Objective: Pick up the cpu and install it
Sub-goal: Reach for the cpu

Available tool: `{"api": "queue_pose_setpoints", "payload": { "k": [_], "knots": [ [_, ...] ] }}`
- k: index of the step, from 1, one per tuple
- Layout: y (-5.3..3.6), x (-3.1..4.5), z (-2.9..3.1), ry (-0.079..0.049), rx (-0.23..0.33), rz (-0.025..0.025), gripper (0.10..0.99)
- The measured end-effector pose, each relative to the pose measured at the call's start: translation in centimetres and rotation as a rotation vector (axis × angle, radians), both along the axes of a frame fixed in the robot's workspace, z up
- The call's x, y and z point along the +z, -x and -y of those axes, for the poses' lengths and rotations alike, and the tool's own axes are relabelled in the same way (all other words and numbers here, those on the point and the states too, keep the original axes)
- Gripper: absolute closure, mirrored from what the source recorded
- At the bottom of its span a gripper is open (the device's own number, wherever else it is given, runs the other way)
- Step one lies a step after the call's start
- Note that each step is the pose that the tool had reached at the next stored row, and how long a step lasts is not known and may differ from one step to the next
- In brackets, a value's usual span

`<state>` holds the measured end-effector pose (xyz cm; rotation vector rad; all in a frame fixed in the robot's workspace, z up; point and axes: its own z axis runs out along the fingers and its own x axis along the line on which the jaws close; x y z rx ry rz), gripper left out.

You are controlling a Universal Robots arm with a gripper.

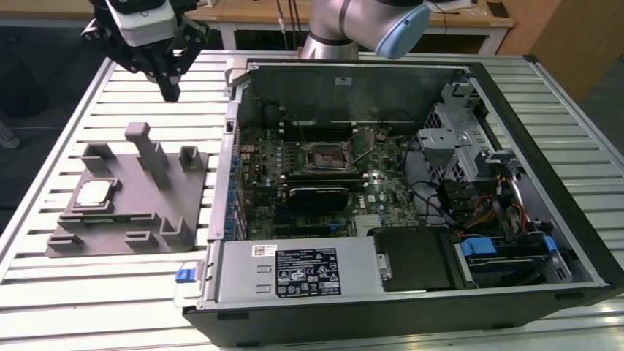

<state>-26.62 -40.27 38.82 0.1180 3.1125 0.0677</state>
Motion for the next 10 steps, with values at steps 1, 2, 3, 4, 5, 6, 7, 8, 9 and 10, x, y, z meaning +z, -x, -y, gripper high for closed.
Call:
{"api": "queue_pose_setpoints", "payload": {
  "k": [1, 2, 3, 4, 5, 6, 7, 8, 9, 10],
  "knots": [
    [0.15, -0.02, 0.01, 0.0, 0.0, 0.0, 0.98],
    [0.29, -0.04, 0.01, 0.0, 0.0, 0.0, 0.98],
    [0.44, -0.06, 0.02, 0.0, 0.0, -0.0001, 0.98],
    [0.58, -0.08, 0.03, 0.0, 0.0, 0.0, 0.98],
    [0.73, -0.1, 0.03, 0.0, 0.0, 0.0, 0.98],
    [0.88, -0.13, 0.04, 0.0, 0.0, 0.0, 0.98],
    [1.03, -0.15, 0.05, 0.0, 0.0, 0.0, 0.98],
    [1.17, -0.17, 0.05, 0.0, 0.0, 0.0, 0.98],
    [1.34, -0.19, 0.06, 0.0, 0.0, 0.0001, 0.98],
    [1.51, -0.21, 0.06, 0.0, 0.0, 0.0, 0.98]
  ]
}}
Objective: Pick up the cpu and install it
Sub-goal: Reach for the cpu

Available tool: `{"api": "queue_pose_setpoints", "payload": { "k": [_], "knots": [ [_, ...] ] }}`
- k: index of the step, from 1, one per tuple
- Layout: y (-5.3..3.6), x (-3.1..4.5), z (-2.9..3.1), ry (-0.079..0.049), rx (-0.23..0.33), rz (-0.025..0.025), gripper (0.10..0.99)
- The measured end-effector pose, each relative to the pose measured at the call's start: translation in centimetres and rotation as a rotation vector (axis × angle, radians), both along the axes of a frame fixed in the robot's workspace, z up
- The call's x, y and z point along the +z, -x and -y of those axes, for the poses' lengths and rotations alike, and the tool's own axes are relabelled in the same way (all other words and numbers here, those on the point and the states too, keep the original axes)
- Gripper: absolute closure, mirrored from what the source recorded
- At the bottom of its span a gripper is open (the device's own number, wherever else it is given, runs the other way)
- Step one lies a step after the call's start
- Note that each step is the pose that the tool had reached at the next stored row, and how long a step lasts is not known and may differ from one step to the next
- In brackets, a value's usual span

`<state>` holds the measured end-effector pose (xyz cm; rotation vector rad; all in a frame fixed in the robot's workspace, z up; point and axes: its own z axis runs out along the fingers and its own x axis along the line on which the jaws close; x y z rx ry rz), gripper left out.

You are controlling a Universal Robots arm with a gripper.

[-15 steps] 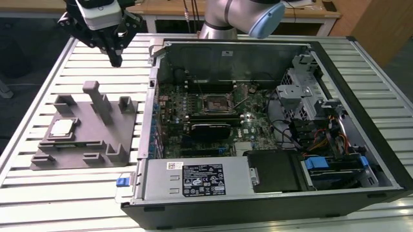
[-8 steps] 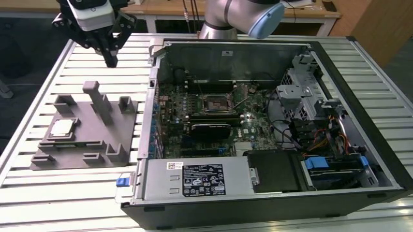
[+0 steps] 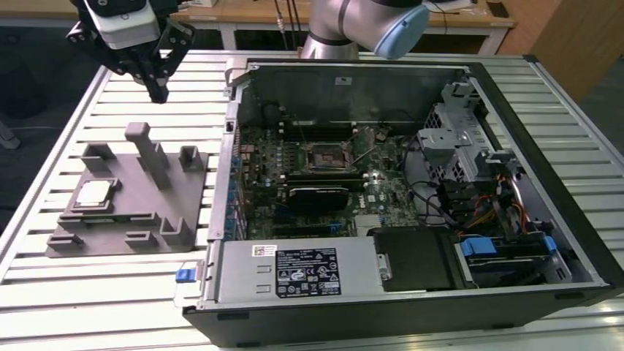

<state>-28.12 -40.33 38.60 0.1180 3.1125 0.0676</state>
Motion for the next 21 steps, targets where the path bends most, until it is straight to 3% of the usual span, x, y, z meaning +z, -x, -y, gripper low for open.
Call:
{"api": "queue_pose_setpoints", "payload": {
  "k": [21],
  "knots": [
    [3.51, -0.45, 0.09, 0.0, 0.0, 0.0, 0.98]
  ]
}}
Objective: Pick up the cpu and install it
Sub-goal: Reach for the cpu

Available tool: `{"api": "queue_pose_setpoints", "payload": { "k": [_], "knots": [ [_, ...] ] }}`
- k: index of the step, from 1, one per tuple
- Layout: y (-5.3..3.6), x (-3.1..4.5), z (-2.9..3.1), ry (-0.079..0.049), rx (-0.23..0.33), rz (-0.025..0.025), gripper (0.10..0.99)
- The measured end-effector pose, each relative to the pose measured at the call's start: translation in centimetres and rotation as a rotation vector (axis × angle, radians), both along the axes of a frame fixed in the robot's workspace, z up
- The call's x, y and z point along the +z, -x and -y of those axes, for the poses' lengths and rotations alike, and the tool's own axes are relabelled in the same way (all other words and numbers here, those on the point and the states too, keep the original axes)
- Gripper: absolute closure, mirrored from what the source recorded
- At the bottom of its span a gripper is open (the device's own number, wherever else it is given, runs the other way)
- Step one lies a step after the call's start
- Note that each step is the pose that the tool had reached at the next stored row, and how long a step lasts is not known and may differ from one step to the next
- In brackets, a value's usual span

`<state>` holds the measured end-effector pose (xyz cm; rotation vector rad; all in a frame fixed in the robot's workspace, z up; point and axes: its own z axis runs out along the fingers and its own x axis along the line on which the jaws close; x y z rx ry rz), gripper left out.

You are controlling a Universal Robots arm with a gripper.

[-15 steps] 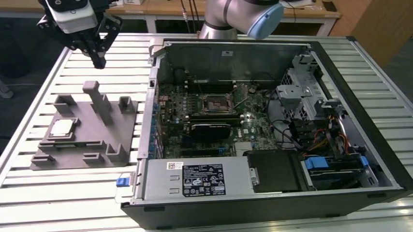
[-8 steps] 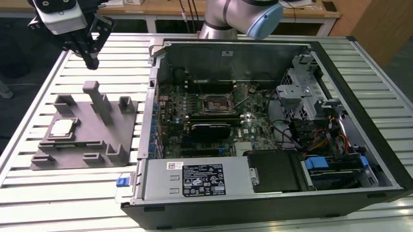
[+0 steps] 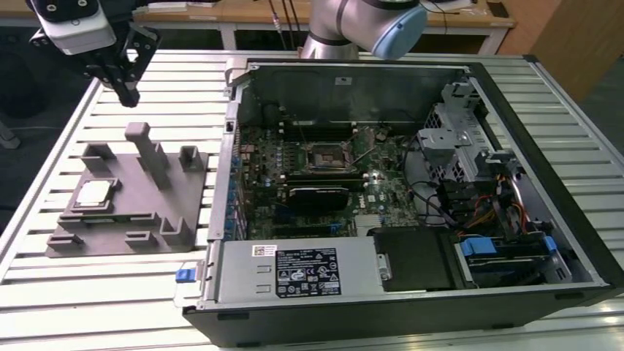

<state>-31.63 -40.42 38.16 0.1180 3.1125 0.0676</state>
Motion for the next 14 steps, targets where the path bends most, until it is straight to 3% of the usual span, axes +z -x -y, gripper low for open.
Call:
{"api": "queue_pose_setpoints", "payload": {
  "k": [14],
  "knots": [
    [1.91, -0.37, 0.05, 0.0, 0.0, 0.0, 0.98]
  ]
}}
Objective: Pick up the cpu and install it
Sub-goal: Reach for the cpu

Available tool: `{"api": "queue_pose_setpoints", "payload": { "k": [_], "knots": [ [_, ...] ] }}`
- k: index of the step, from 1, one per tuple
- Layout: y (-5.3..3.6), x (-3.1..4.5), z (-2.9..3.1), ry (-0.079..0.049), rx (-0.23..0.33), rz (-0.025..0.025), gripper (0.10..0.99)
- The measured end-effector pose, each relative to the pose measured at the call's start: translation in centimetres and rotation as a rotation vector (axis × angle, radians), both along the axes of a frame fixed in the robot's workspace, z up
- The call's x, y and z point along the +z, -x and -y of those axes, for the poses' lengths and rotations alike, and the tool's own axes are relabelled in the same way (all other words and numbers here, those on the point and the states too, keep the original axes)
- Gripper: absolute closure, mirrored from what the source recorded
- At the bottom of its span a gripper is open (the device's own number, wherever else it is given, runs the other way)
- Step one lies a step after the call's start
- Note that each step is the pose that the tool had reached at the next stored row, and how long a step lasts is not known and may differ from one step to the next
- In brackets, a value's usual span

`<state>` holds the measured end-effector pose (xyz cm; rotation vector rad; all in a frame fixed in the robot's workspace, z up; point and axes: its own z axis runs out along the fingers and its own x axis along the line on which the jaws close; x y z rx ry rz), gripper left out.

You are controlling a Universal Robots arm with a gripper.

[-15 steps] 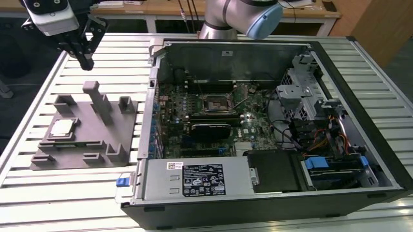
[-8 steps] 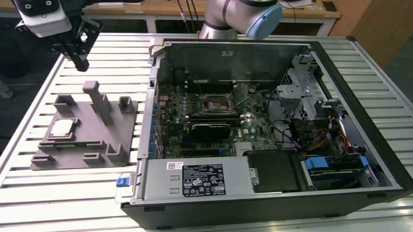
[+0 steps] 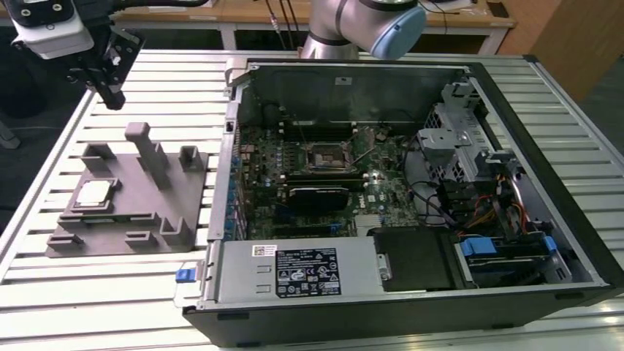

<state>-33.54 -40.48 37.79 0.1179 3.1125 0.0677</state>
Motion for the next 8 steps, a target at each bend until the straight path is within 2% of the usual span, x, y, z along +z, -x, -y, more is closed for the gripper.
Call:
{"api": "queue_pose_setpoints", "payload": {
  "k": [8],
  "knots": [
    [1.01, -0.38, 0.05, 0.0, 0.0, 0.0001, 0.98]
  ]
}}
